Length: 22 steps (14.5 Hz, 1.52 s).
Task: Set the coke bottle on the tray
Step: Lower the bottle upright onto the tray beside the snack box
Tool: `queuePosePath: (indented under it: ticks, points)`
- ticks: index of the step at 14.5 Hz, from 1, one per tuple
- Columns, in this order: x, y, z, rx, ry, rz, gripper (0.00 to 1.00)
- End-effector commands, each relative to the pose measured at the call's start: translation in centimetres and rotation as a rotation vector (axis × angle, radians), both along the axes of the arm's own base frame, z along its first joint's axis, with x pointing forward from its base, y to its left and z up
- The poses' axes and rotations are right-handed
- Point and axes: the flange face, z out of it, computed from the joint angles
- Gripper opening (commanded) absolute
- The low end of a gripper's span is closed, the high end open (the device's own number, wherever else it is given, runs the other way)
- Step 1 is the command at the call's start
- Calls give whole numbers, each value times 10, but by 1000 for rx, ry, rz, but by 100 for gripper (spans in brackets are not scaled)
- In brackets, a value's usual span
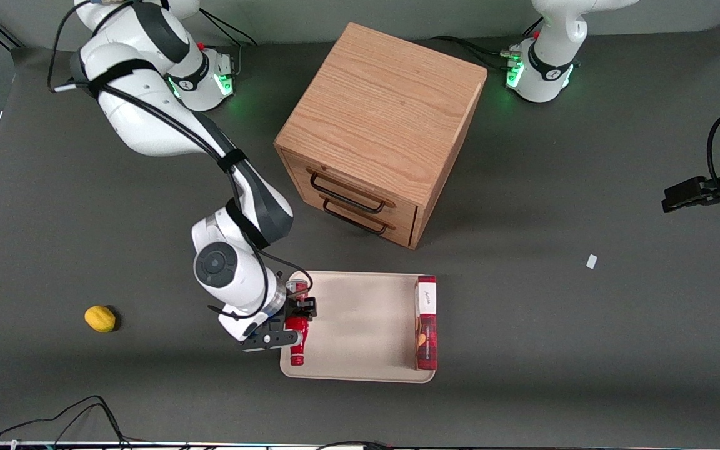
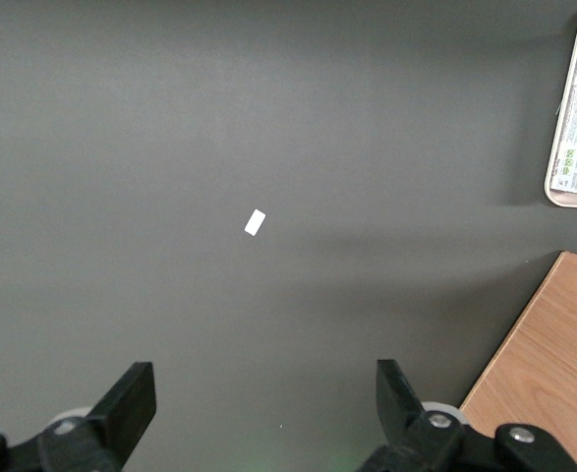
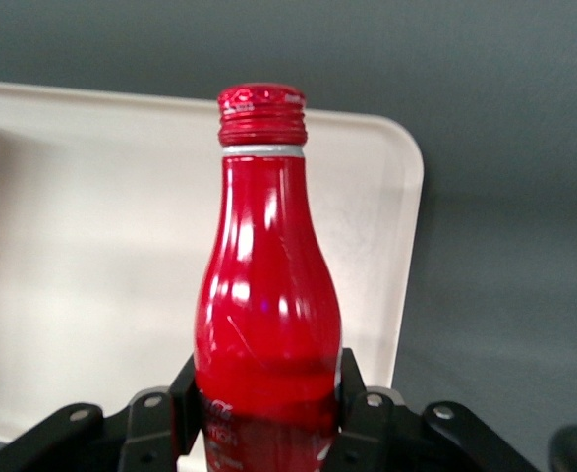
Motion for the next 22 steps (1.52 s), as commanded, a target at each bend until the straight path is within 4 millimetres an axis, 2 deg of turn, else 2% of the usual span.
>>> queuePosePath:
  ticks: [1, 7, 8, 9, 10, 11, 13, 17, 22]
  points:
    - [6, 7, -15, 9, -15, -46, 0]
    - [10, 3, -59, 42, -50, -64, 3]
    - [10, 2, -65, 45, -50, -66, 8]
    - [11, -1, -69, 43, -48, -68, 17]
    - [11, -3, -72, 37, -49, -72, 50]
    - [11, -4, -75, 30, -52, -71, 61]
    - [11, -3, -83, 44, -80, -70, 99]
    - [11, -8, -90, 42, -102, -71, 100]
    - [14, -5, -68, 49, -128, -67, 100]
